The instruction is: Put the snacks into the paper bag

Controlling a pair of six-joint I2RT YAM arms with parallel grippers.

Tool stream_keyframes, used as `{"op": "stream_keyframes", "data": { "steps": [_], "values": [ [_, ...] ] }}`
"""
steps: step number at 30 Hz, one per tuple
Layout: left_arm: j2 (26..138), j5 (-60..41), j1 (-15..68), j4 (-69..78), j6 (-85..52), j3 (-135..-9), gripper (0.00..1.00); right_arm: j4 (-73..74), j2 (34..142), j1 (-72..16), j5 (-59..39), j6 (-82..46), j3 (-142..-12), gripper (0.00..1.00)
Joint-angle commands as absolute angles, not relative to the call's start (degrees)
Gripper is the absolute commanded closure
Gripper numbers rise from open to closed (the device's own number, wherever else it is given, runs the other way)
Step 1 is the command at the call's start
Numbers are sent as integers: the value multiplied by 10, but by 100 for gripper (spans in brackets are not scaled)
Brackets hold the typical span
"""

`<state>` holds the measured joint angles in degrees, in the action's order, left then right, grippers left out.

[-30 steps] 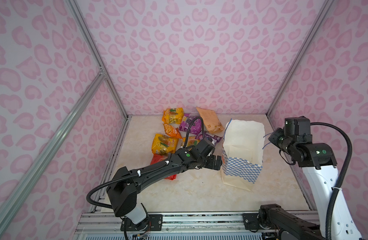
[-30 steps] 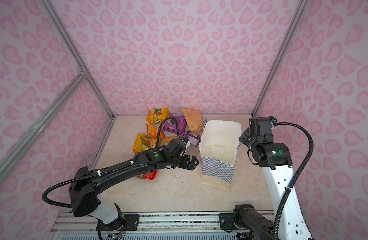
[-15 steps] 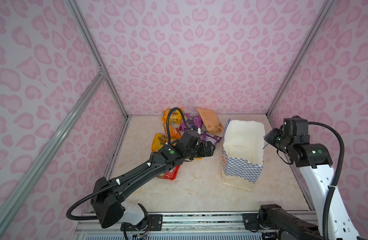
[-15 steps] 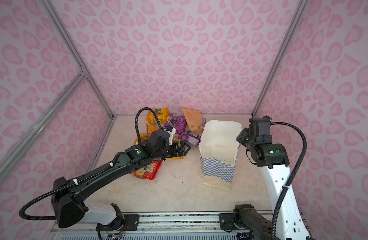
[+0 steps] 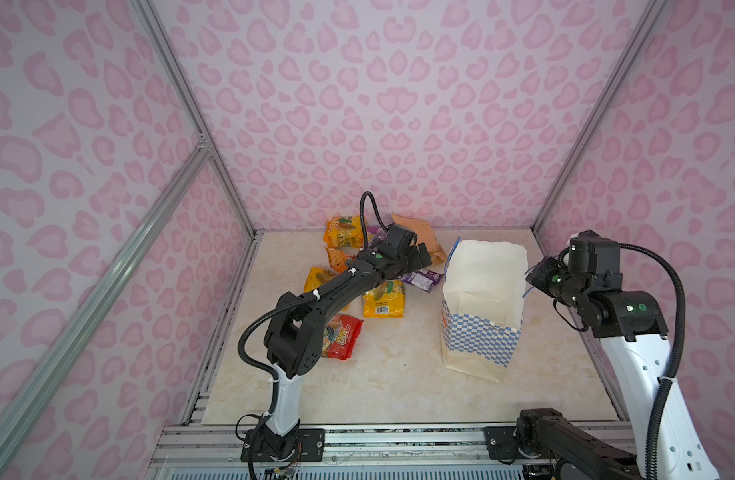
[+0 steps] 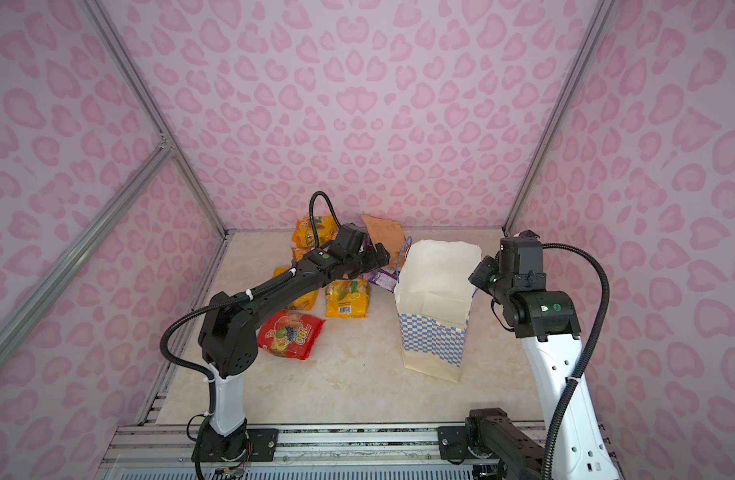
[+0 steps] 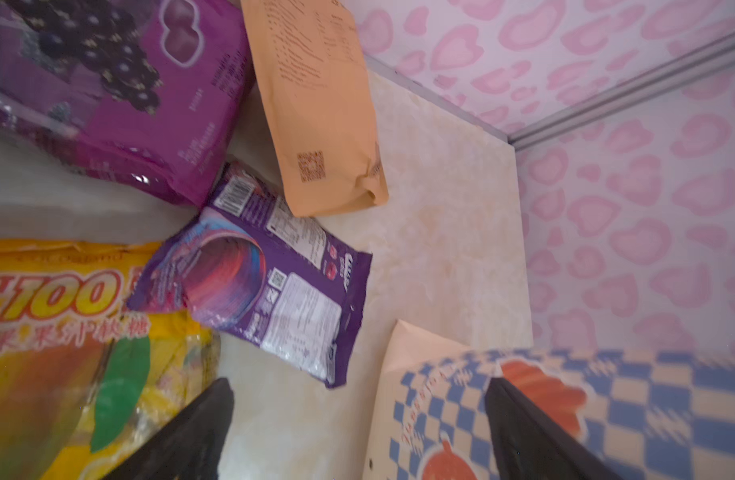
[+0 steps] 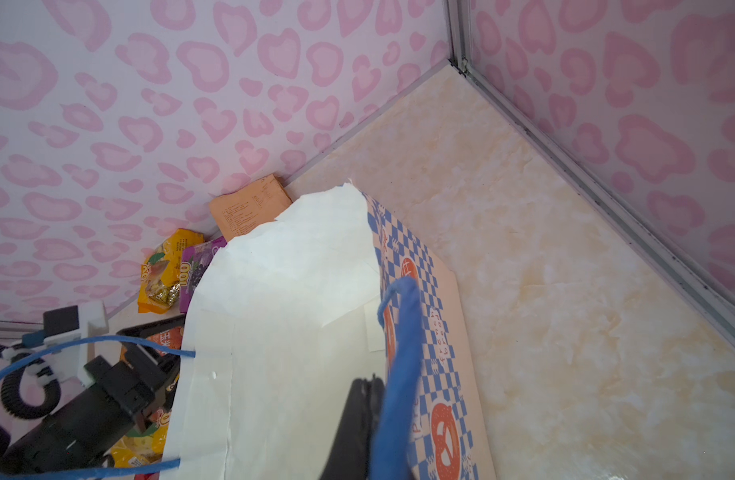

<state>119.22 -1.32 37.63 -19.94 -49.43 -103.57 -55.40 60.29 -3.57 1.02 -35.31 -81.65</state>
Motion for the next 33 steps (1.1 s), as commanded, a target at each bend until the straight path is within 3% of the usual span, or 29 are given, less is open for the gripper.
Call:
{"op": "stream_keyframes", "data": {
  "steps": [1,7,19,26,33],
  "values": [
    [1263,-14,364,-215,-493,-1117,4,-560,600,-35,-4,-341,-817,100],
    [1372,-27,349,-227,-496,-1239,8,-565,598,-34,-21,-339,-809,100],
    [1501,-11,326,-190,-505,-1380,6,-572,601,-33,-34,-338,-805,100],
    [1542,-17,324,-90,-525,-1386,5,-576,605,-34,-43,-340,-803,100],
    [1574,-1,321,-47,-542,-1406,14,-575,606,-34,-48,-345,-797,100]
  ]
}}
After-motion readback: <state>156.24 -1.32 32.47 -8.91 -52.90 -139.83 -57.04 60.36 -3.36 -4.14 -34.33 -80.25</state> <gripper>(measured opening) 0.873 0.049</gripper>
